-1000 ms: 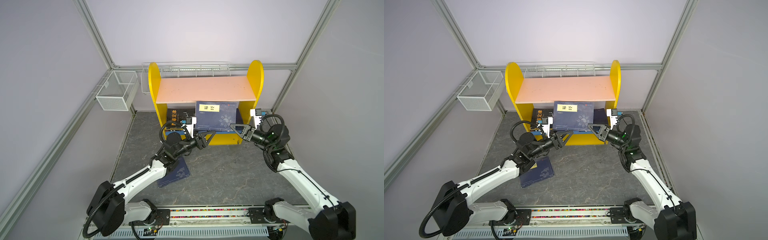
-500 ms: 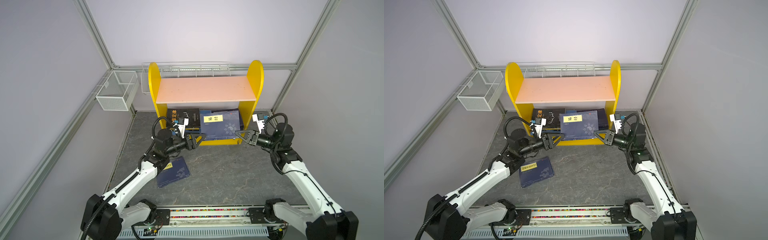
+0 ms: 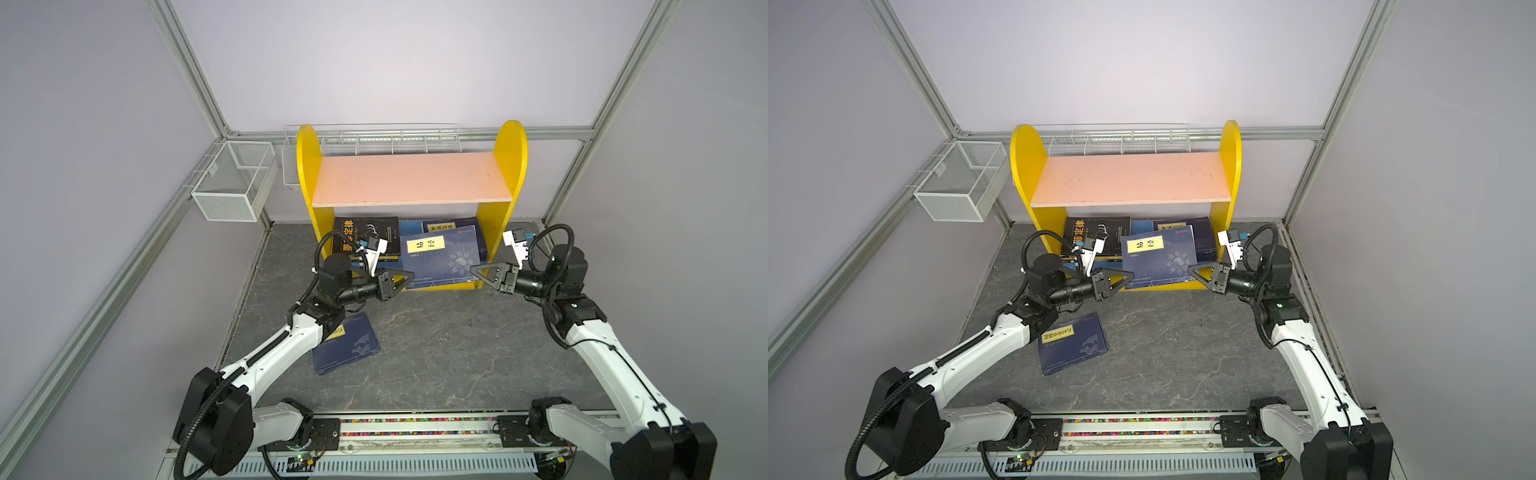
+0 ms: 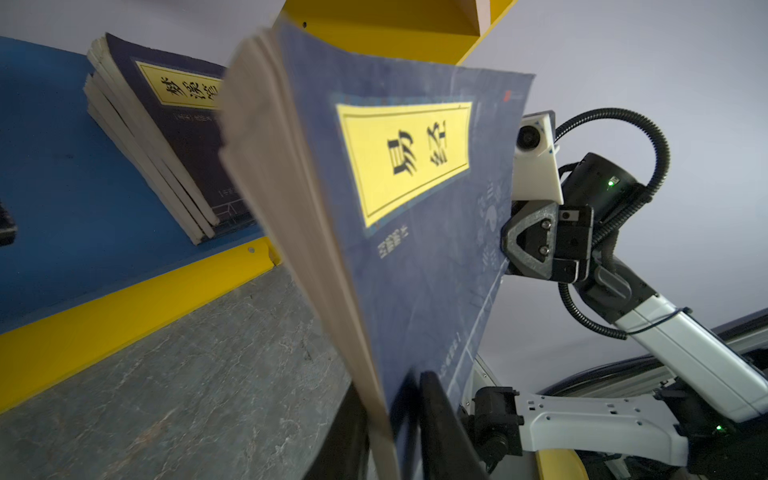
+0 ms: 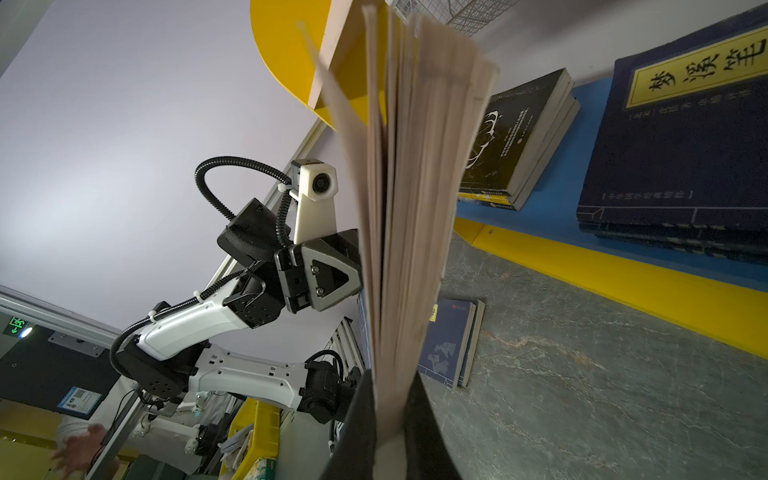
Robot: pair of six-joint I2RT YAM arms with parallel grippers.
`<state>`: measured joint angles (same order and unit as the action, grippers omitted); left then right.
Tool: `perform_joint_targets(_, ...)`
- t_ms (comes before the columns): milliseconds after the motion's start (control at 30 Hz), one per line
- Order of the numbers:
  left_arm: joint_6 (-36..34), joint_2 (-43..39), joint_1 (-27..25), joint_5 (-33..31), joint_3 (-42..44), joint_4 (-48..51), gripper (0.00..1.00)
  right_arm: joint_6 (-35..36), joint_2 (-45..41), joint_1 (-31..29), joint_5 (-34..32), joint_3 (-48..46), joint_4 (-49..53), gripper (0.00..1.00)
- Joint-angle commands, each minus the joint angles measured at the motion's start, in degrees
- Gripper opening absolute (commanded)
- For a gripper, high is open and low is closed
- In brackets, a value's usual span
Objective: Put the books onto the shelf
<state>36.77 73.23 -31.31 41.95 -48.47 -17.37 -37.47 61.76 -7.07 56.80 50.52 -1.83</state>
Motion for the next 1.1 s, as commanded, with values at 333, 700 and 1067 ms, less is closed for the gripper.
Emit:
perform_joint_targets(333, 3.39, 6.93, -0.2, -11.62, -4.2, -11.72, 0.0, 5.17, -0.54, 0.92, -20.24, 2.63, 13.41, 0.62)
perform_joint_targets(700, -4.97, 19.21, -1.02, -10.47, -20.35, 1.49, 0.0, 7.63, -8.68, 4.0, -47.74, 2.19, 27.26, 0.65)
perform_joint_targets(1067, -6.56, 30.72, -3.84, -11.69, -34.56, 11.24, 0.0, 7.34, -8.69, 4.64, -47.01, 1.16, 28.37, 0.65)
